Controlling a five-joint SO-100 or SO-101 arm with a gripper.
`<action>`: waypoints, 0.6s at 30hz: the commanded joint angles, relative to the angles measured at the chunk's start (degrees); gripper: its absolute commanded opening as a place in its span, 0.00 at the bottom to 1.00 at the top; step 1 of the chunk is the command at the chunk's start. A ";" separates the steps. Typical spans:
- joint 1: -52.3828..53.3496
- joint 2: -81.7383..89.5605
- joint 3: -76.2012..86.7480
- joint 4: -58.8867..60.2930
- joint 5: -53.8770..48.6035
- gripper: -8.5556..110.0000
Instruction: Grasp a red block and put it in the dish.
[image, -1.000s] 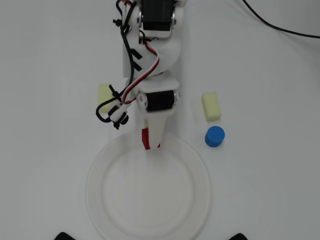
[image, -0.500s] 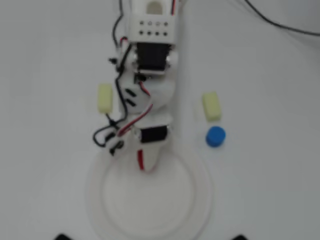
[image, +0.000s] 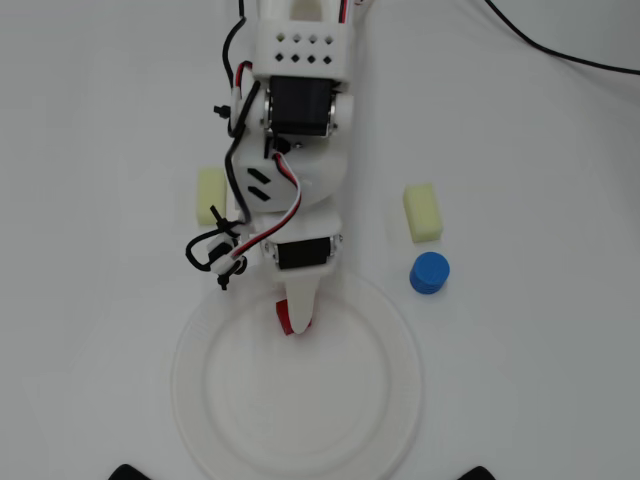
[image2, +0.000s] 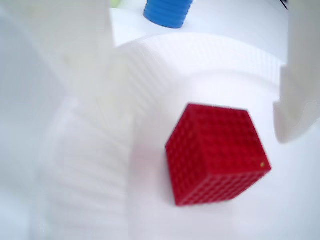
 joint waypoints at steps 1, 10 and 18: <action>0.35 8.88 -3.16 3.60 0.00 0.27; -0.09 27.16 0.18 19.42 0.18 0.29; -1.14 59.94 33.22 18.72 -0.70 0.29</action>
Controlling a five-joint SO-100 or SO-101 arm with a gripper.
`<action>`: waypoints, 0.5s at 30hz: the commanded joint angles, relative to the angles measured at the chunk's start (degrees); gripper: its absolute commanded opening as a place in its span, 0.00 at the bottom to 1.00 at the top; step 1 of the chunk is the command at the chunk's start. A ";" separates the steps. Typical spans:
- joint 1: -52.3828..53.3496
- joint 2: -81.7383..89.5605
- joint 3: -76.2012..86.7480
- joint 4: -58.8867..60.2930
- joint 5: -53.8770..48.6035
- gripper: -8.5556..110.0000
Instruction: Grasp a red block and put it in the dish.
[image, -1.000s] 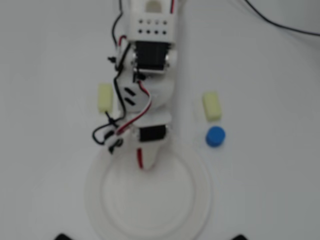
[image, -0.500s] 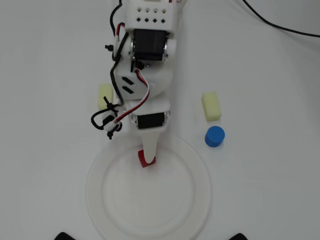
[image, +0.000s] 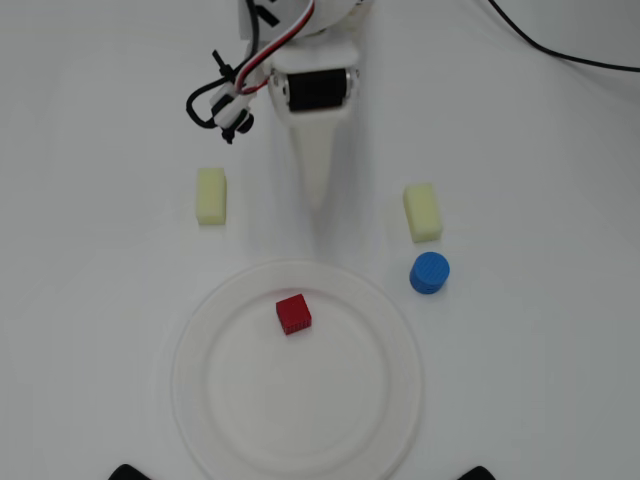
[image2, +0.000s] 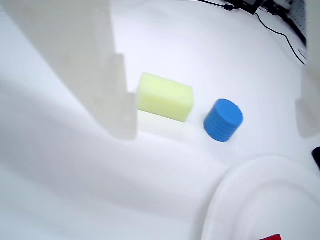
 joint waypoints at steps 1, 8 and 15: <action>-0.35 17.93 11.51 -1.23 -0.35 0.29; -1.32 49.92 40.61 -3.34 -3.78 0.28; 0.53 65.92 53.96 -1.49 -1.41 0.27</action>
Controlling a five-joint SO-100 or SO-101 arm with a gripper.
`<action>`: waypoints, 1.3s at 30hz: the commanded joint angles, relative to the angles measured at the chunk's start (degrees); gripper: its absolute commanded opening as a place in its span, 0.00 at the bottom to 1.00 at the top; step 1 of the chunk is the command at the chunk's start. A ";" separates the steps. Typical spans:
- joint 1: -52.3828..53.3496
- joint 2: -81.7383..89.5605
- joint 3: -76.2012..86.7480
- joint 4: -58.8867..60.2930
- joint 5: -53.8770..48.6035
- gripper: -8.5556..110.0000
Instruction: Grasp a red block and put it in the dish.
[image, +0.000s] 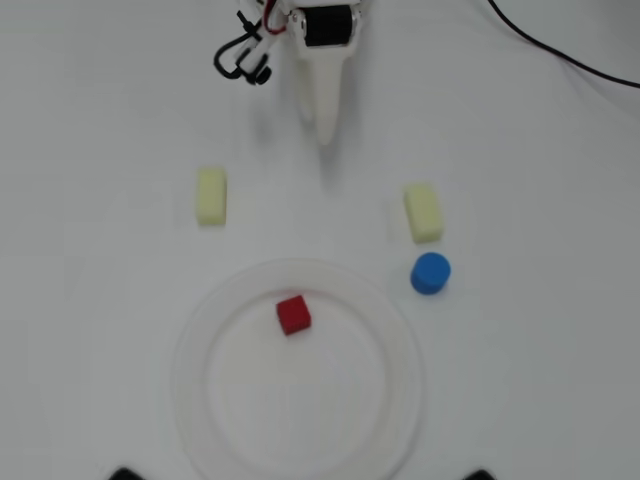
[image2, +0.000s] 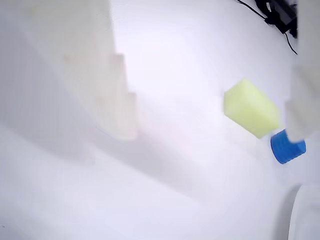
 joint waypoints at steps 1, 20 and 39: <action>1.05 5.10 2.64 0.79 2.20 0.27; 0.70 19.60 16.88 8.09 8.53 0.07; 0.79 19.60 20.57 8.61 5.19 0.07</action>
